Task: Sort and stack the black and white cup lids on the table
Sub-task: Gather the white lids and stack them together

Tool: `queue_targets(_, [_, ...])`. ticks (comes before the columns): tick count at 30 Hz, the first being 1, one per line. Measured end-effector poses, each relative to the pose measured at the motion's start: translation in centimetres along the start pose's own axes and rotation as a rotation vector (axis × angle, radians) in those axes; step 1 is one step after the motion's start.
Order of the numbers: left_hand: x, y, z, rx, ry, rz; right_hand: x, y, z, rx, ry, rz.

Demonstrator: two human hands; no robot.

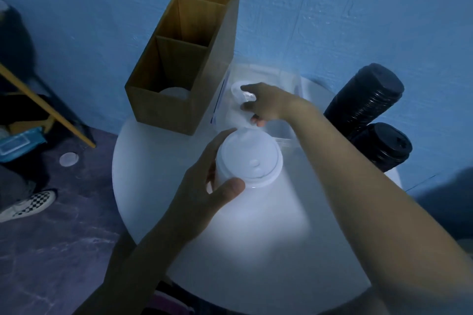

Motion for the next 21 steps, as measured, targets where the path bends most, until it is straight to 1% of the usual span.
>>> queue_targets(2, [0.0,-0.1,0.1,0.004,-0.022,-0.004,-0.5,1.1,0.7,0.027,-0.077,0.068])
queue_targets(6, [-0.3,0.0,0.0,0.004,-0.008,-0.001,-0.1,0.3,0.5,-0.089,-0.258,0.049])
queue_targets(8, [-0.2,-0.1,0.0,0.003,0.007,-0.001,0.0,-0.2,0.6,-0.095,-0.326,0.053])
queue_targets(10, [-0.1,-0.1,0.0,0.001,0.009,0.005,-0.2,-0.8,0.3,-0.120,-0.298,0.042])
queue_targets(11, [-0.2,-0.1,0.0,0.000,0.006,0.007,-0.2,-1.3,-0.1,-0.146,-0.204,0.017])
queue_targets(12, [-0.3,-0.1,0.0,0.000,0.001,0.010,-0.2,-2.1,-0.5,-0.173,-0.054,-0.028])
queue_targets(14, [-0.5,-0.1,0.1,0.000,-0.012,0.012,-0.2,-4.4,-1.2,-0.225,0.323,-0.157])
queue_targets(16, [-0.5,-0.1,0.0,-0.002,-0.012,0.007,-0.2,-7.4,-1.7,-0.274,0.601,-0.287])
queue_targets(19, [-0.6,-0.2,0.0,-0.002,0.001,0.015,-0.9,-11.6,-1.2,-0.261,0.911,-0.392])
queue_targets(21, [-0.8,-0.2,0.1,-0.001,0.012,0.019,-1.3,-13.8,-0.4,-0.252,1.038,-0.425])
Point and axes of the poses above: each hand's wrist, its own y-axis towards the middle knuckle, its own z-axis out of the palm, x = y × z, the point moved 7 cm from there along y, towards the middle knuckle, and after that the axes turned 13 degrees about x, right-handed, at the moved point
